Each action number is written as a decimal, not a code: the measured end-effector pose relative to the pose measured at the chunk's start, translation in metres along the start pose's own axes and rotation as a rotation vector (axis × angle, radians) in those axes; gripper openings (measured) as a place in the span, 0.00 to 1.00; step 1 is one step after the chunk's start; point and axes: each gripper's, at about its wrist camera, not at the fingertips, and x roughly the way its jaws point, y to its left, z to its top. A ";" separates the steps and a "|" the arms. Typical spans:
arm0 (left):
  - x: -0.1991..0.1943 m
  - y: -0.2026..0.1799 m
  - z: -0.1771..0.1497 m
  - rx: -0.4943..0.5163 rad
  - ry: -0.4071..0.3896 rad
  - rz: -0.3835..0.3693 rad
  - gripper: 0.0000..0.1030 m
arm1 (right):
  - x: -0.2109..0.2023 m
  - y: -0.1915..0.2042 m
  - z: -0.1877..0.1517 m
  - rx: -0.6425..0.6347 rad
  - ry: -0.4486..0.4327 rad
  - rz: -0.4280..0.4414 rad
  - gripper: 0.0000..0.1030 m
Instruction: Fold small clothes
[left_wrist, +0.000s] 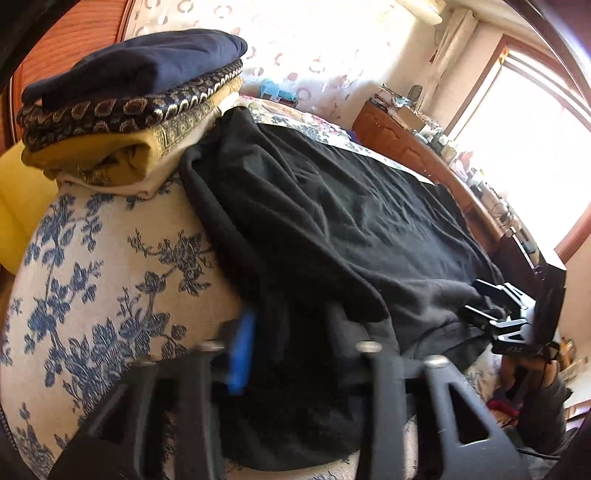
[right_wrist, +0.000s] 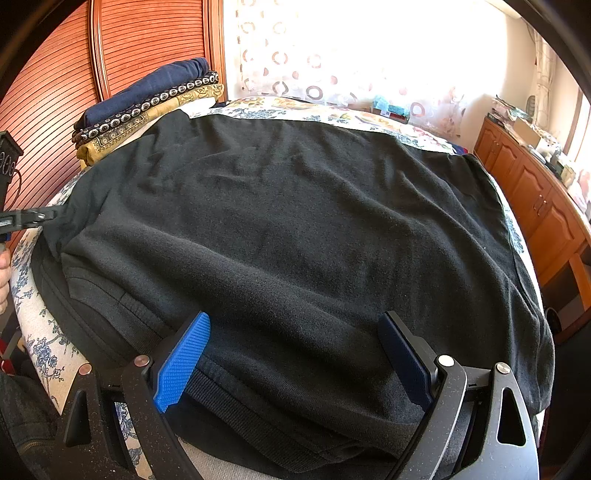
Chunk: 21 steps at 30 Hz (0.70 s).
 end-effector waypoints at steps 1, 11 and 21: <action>0.000 0.001 0.002 -0.001 -0.002 -0.009 0.12 | 0.000 0.000 0.000 0.000 0.000 0.001 0.90; -0.036 -0.024 0.018 0.062 -0.141 -0.065 0.09 | -0.002 0.002 -0.001 0.006 -0.002 0.002 0.90; -0.017 -0.007 0.023 -0.040 -0.056 -0.052 0.49 | -0.001 0.002 -0.002 0.009 -0.003 0.001 0.90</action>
